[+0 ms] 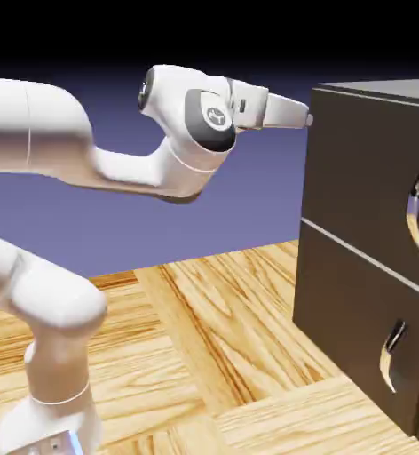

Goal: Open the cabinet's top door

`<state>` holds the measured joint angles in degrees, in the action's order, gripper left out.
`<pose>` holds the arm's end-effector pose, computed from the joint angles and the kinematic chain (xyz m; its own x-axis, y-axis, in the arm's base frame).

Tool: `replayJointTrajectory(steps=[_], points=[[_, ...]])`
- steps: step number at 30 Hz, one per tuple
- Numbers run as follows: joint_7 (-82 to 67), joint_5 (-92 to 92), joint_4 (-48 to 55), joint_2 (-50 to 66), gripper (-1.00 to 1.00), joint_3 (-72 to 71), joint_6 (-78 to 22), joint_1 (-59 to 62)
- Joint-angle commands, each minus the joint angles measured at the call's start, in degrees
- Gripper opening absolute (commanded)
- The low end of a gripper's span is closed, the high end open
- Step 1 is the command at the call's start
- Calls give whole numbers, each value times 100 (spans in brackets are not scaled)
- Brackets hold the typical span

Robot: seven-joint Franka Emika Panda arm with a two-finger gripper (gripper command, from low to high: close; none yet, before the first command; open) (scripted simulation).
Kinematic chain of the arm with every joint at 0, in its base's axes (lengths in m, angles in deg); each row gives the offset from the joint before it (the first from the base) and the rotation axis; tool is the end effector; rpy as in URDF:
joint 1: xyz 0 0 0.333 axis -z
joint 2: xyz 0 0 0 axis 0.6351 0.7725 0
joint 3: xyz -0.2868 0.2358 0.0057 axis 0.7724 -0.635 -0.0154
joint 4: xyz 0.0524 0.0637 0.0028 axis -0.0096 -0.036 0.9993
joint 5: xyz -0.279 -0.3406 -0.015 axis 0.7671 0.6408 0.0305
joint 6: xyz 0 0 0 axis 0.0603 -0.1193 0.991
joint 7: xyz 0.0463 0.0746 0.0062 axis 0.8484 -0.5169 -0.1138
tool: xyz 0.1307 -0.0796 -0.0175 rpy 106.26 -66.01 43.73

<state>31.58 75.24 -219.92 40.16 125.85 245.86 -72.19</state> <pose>0.4207 -0.0499 0.6643 0.1983 -0.6273 0.7531 -0.0527 -0.7741 -0.6309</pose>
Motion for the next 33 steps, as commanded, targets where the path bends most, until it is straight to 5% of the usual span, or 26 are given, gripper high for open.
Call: replayJointTrajectory(steps=[1,33], points=[[159,250,63,-50,0,116,1,-98],[5243,8225,2061,-1645,0,3814,28,-3238]])
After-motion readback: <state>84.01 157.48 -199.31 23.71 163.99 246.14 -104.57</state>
